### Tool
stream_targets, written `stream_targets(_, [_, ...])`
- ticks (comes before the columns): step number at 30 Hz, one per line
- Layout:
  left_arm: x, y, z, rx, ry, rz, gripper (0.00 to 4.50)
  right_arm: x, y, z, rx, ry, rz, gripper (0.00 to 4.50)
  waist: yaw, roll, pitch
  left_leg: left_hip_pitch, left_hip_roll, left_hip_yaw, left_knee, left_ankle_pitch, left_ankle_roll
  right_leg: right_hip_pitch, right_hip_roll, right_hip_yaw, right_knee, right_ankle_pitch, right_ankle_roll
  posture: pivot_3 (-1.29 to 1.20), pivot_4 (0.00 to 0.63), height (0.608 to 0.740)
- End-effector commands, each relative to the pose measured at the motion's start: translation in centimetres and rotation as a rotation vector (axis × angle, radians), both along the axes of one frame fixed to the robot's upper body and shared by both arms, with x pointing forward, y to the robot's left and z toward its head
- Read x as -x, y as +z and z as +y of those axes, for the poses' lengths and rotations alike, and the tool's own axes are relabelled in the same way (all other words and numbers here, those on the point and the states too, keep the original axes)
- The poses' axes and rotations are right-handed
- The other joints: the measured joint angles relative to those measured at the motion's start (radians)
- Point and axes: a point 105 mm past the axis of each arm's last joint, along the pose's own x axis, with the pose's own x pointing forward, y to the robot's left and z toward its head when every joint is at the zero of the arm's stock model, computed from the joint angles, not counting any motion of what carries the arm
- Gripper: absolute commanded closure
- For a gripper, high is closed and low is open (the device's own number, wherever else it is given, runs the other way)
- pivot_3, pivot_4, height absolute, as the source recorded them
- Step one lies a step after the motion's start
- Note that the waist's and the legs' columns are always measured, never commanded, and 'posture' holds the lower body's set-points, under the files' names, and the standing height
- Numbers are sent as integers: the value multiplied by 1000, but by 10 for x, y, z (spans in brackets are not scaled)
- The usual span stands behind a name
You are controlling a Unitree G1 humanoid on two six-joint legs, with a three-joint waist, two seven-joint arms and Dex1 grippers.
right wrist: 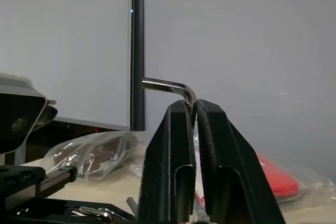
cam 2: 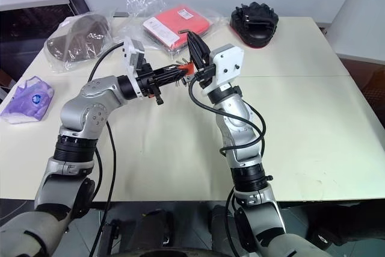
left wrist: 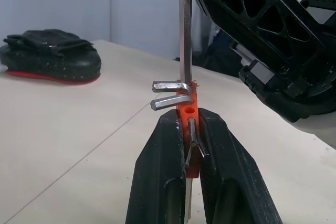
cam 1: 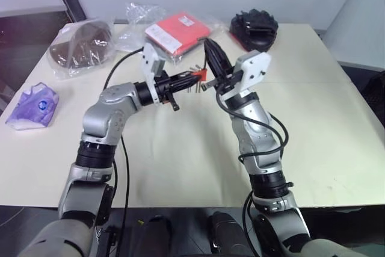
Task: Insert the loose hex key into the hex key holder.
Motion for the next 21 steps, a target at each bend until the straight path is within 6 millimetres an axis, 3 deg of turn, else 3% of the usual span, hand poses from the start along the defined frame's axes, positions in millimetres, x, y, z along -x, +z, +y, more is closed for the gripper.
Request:
stream_targets(1, [4,18,2,28,-5,-68,4500,4,7,-6,-12,-19,-37,4476,0,0,0,0,0,0,0,0,0,0,0,0,0,0,0,0,150,740])
stream_targets(15, [1,22,1,45,4,-68,4500,3,-16,-4,71,-22,0,4476,0,0,0,0,0,0,0,0,0,0,0,0,0,0,0,0,150,740])
stream_targets(18, [1,22,1,43,1,-66,4500,4,-19,-7,72,-27,7,3394,1,0,0,0,0,0,0,0,0,0,0,0,0,0,0,0,150,740])
stream_targets(21, [2,21,0,40,-1,-66,4500,8,-19,-11,77,-27,2,1931,0,0,0,0,0,0,0,0,0,0,0,0,0,0,0,0,150,740])
